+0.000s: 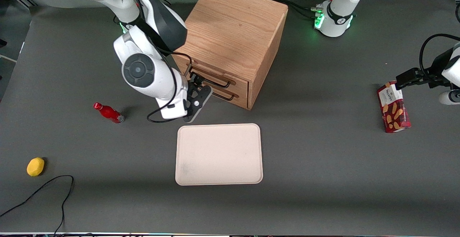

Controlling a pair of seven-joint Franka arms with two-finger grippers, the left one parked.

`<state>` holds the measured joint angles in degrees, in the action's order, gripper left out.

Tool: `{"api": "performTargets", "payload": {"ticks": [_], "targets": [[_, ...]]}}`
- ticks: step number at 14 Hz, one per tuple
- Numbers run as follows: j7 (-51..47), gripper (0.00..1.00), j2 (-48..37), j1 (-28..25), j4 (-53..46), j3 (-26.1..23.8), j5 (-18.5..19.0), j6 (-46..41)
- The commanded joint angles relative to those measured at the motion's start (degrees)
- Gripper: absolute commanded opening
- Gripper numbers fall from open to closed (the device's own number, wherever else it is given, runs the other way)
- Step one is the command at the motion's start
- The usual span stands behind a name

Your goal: Open upper drawer

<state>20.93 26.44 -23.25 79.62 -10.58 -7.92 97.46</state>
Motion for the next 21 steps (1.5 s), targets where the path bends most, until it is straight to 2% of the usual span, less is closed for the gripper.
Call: {"api": "performTargets", "payload": {"ticks": [1, 4, 12, 14, 21], "targets": [[1.4, 1.0, -0.34, -0.39, 0.18, 0.3, -2.52, -0.78], [1.48, 1.0, -2.09, -0.22, 3.6, 0.39, -6.13, -1.48], [1.31, 1.0, -3.06, -0.39, 7.04, 0.3, -7.19, -1.4], [1.31, 1.0, -3.06, -0.39, 7.13, 0.3, -8.86, -1.48], [0.96, 1.0, -2.27, -0.48, 7.57, 0.3, -8.95, -0.69]]}}
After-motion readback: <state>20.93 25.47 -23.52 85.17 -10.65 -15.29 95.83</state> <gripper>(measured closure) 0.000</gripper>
